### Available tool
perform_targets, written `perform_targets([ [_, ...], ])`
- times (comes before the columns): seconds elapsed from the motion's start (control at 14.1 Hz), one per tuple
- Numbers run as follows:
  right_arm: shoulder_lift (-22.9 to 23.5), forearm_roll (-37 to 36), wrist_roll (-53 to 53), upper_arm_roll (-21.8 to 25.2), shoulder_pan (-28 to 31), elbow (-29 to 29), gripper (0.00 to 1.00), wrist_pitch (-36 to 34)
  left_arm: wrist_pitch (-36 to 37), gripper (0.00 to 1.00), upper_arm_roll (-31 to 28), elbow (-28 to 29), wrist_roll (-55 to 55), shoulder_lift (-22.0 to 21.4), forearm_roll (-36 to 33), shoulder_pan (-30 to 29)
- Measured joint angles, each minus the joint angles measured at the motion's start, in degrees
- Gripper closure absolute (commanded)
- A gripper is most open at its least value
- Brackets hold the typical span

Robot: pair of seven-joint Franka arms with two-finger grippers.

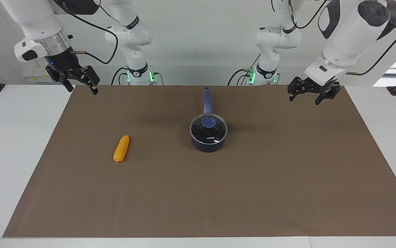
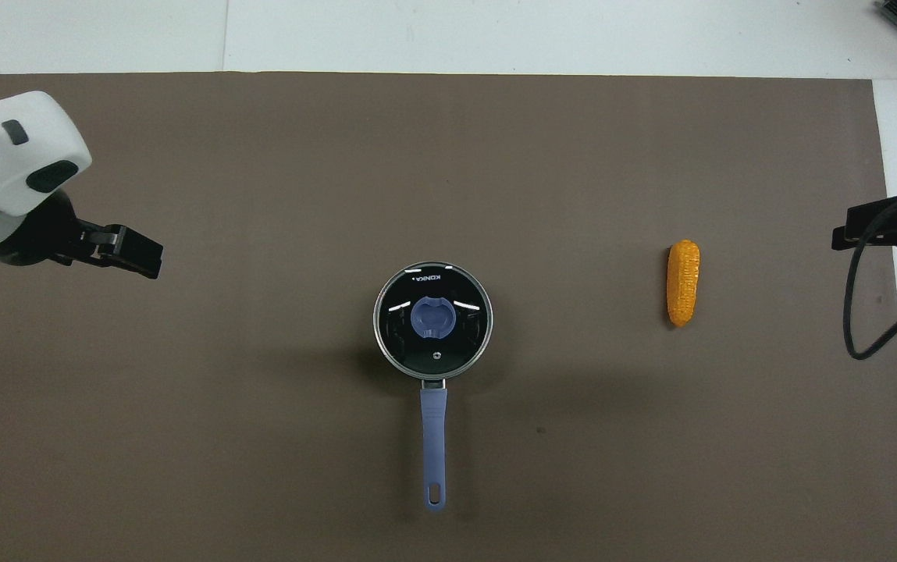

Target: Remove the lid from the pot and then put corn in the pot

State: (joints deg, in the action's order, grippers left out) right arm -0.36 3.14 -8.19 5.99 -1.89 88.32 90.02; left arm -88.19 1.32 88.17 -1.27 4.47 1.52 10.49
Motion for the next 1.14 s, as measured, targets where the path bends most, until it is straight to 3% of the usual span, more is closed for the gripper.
perform_targets([
  [0.35, 0.0, 0.0, 0.0, 0.2, 0.0, 2.7, 0.0, 4.4, -4.7, 0.0, 0.1, 1.7, 2.6, 1.2, 0.0, 5.6],
  [0.78, 0.6, 0.0, 0.0, -0.1, -0.1, 11.6, 0.0, 14.4, -9.9, 0.0, 0.2, 1.9, 7.2, 4.5, 0.0, 12.4],
  [1.14, 4.4, 0.0, 0.0, -0.2, -1.2, 19.0, 0.0, 23.3, -14.6, 0.0, 0.2, 2.0, 16.1, 9.1, -0.1, 19.0],
])
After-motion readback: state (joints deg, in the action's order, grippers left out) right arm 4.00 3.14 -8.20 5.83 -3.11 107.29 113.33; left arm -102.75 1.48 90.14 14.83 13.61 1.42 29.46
